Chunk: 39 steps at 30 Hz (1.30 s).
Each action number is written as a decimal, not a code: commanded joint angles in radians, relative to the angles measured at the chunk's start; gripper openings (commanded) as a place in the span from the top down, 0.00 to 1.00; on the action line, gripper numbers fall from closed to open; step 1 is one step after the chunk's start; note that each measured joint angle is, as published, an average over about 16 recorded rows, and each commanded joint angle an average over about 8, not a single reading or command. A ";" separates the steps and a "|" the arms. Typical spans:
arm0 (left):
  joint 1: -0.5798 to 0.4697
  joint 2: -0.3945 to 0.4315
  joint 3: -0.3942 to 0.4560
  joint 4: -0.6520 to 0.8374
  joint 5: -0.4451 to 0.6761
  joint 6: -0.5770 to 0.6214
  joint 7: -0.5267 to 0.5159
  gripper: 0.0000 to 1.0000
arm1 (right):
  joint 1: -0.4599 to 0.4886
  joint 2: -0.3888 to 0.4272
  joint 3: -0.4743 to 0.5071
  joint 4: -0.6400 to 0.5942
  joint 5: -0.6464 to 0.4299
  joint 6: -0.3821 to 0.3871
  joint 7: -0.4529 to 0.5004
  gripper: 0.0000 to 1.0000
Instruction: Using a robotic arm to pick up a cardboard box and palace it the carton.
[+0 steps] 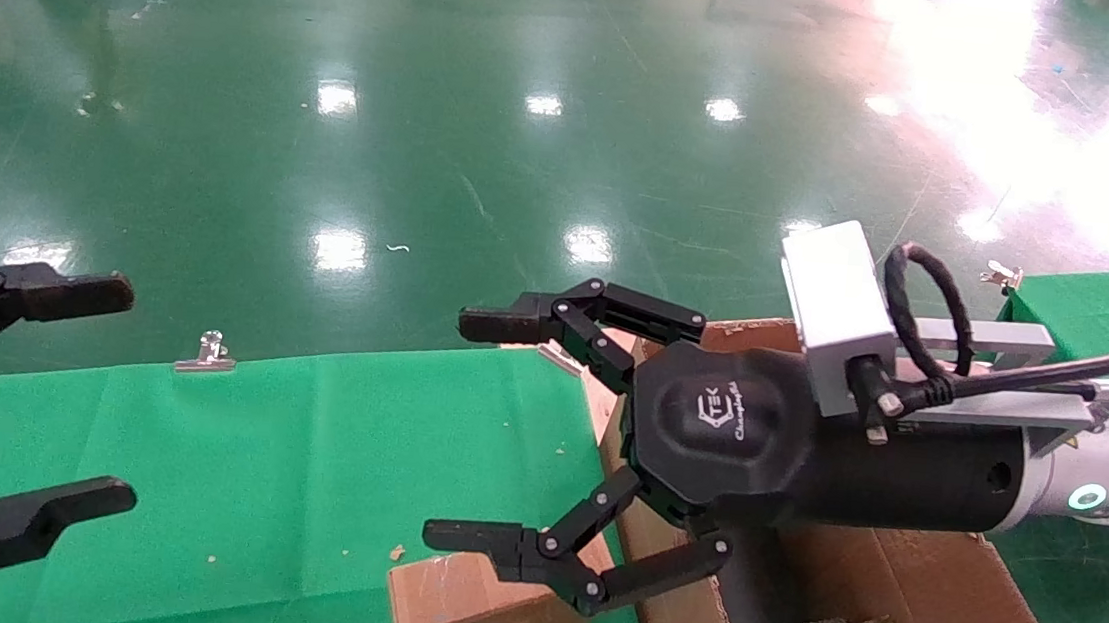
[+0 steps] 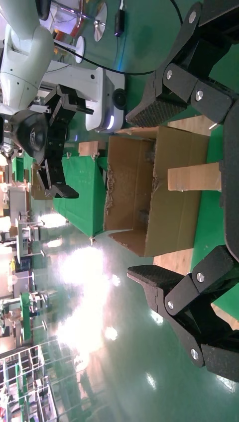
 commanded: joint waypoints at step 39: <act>0.000 0.000 0.000 0.000 0.000 0.000 0.000 1.00 | 0.162 -0.043 -0.184 -0.025 -0.300 -0.081 0.012 0.00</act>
